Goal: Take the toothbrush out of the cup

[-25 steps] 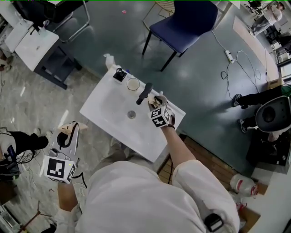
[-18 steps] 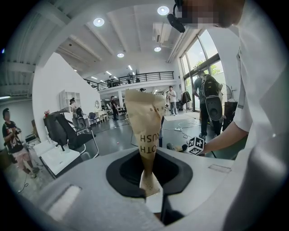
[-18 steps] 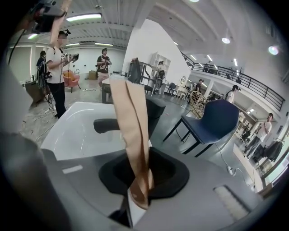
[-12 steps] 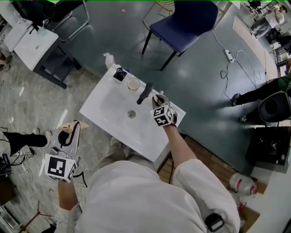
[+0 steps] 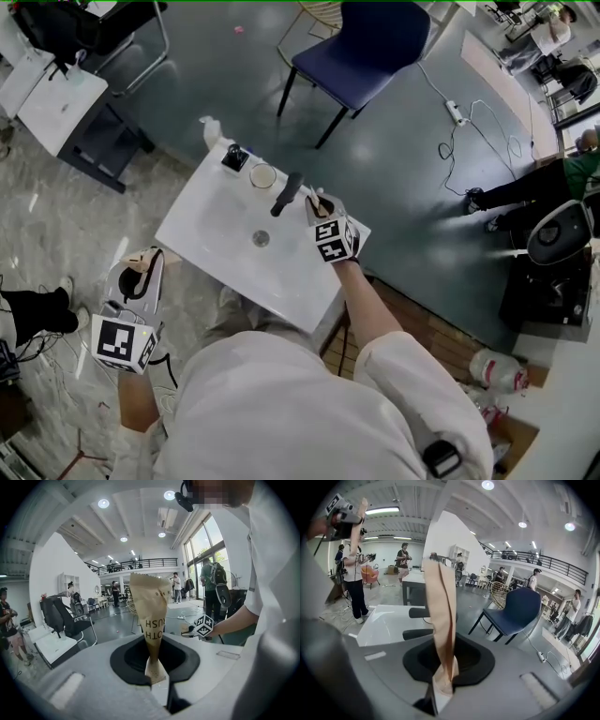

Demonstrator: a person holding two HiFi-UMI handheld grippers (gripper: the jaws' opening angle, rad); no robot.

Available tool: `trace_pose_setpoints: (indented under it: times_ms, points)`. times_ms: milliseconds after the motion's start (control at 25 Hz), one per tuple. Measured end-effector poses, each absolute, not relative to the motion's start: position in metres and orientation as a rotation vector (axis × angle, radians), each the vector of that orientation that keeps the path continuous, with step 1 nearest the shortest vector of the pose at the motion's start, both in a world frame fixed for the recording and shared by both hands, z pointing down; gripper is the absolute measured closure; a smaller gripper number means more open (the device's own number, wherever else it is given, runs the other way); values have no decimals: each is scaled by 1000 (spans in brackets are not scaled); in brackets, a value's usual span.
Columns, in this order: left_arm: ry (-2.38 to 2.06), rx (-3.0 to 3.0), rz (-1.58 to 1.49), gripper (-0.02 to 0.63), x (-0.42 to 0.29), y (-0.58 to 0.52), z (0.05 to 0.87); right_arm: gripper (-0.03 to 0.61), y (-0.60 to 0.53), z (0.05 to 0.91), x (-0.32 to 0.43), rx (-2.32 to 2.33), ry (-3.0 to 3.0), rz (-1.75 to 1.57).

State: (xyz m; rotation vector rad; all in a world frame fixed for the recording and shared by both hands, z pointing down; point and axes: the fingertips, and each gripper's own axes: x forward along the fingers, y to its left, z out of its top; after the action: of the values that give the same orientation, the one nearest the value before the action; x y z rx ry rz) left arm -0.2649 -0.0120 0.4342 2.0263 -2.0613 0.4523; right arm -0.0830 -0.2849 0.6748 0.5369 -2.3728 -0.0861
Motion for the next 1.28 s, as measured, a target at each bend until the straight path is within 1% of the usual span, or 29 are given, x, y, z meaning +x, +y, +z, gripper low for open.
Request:
trace_pose_setpoints:
  times_ms: [720,1280]
  points:
    - [-1995,2160,365,581,-244,-35,427,534,-264,560,-62,600,-2520,-63]
    - [-1854,2335,330,581,-206,-73,419,534,-216,464,-31,630,-2684,28]
